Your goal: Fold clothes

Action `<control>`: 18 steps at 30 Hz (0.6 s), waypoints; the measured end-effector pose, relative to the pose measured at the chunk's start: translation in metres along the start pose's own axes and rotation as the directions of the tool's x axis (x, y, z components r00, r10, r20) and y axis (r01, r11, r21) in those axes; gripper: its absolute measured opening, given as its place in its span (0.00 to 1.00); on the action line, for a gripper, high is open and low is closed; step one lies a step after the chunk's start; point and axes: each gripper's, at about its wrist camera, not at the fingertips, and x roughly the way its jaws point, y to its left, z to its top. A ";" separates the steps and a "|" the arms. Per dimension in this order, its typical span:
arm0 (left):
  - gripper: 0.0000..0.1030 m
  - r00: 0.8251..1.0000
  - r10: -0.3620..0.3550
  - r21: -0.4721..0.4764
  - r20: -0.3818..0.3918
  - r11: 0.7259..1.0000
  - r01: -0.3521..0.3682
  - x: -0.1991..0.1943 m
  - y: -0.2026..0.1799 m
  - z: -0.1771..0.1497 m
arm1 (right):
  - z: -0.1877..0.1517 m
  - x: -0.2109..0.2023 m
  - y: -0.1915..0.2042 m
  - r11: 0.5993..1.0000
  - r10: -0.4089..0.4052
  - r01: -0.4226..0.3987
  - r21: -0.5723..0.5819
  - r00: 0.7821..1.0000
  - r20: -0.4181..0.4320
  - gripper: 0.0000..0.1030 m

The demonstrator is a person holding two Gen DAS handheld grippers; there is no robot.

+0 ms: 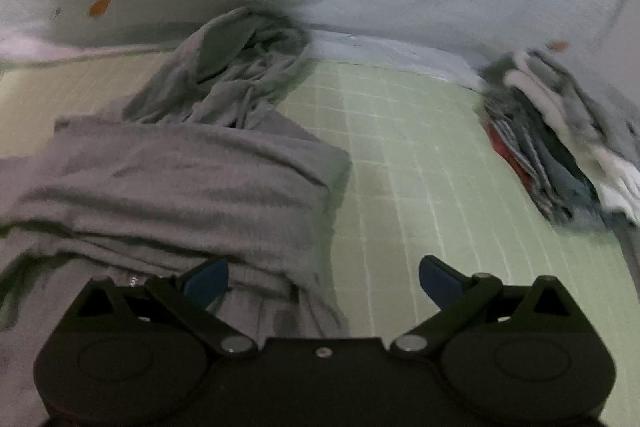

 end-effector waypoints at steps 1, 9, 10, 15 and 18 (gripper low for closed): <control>0.69 1.000 -0.002 -0.003 -0.006 1.000 0.002 0.001 -0.003 -0.004 | 0.003 0.005 0.002 1.000 0.004 -0.004 -0.020 1.000 0.001 0.94; 0.70 0.996 -0.045 0.068 -0.074 0.996 0.050 0.010 -0.050 -0.027 | -0.006 0.033 0.010 0.978 0.119 -0.122 -0.172 0.993 -0.028 0.16; 0.70 0.995 -0.051 0.082 -0.080 0.995 0.058 0.011 -0.056 -0.028 | -0.008 0.031 0.008 0.976 0.135 -0.137 -0.168 0.991 -0.019 0.08; 0.70 0.994 -0.061 0.139 -0.087 0.988 0.072 0.010 -0.072 -0.033 | -0.021 0.008 0.000 0.985 0.080 -0.070 -0.155 0.995 0.057 0.08; 0.70 0.994 -0.040 0.130 -0.106 0.990 0.053 0.016 -0.069 -0.032 | -0.030 0.009 -0.003 0.989 0.059 -0.056 -0.134 0.998 0.020 0.09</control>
